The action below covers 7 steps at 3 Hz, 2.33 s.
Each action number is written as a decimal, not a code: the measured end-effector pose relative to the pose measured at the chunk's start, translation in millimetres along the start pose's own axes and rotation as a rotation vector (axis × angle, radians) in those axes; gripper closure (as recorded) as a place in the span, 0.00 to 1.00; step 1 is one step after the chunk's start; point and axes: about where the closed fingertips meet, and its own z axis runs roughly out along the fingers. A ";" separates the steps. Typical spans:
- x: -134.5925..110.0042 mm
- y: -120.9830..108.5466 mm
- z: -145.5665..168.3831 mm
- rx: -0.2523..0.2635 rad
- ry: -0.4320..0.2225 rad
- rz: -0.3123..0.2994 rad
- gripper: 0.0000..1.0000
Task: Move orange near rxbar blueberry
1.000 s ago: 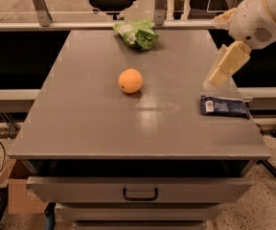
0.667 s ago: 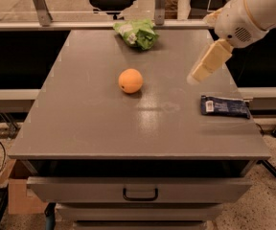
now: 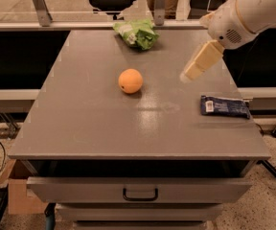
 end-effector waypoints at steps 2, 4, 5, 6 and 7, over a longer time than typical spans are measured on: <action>-9.8 -12.4 69.4 -0.111 -0.079 0.037 0.00; -30.6 22.8 112.4 -0.300 -0.159 -0.056 0.00; -42.0 36.7 137.5 -0.357 -0.186 -0.120 0.00; -52.8 43.4 158.0 -0.395 -0.199 -0.155 0.00; -59.1 49.9 172.4 -0.436 -0.193 -0.174 0.12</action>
Offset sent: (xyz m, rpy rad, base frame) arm 0.0632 0.0545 -0.0600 0.1421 0.1186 0.1072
